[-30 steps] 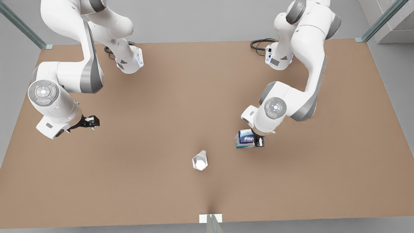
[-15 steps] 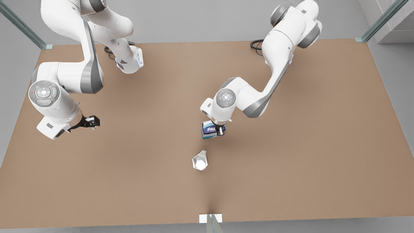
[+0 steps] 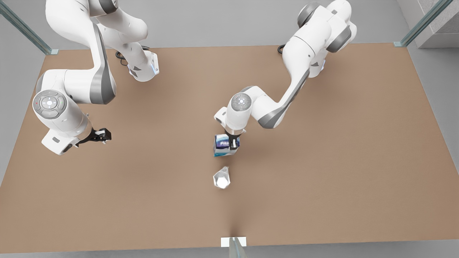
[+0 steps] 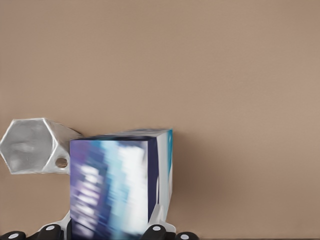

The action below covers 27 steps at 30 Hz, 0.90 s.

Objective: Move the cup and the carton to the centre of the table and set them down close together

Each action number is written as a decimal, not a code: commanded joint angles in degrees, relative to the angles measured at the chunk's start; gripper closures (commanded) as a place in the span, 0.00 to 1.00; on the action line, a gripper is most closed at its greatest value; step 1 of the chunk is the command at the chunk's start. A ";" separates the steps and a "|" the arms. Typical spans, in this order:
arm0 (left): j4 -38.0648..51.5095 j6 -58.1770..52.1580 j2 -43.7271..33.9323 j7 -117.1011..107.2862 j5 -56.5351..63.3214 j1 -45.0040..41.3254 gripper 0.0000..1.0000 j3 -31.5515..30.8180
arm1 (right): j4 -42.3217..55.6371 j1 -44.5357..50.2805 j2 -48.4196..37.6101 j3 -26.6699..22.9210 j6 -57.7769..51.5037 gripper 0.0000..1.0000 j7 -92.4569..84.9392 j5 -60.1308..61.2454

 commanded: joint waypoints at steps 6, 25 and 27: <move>-0.99 0.88 0.44 -1.79 -1.63 -0.88 0.22 0.10 | 0.00 -0.07 0.00 0.09 0.00 0.00 -0.09 0.00; 0.24 -0.17 0.09 -3.98 -2.59 -1.05 0.00 -0.17 | -0.09 0.02 0.17 0.08 0.00 0.00 0.00 0.00; 1.47 -3.60 -0.53 -3.98 -2.77 -0.79 0.00 -0.69 | -0.09 0.02 0.17 0.09 0.00 0.00 0.09 0.09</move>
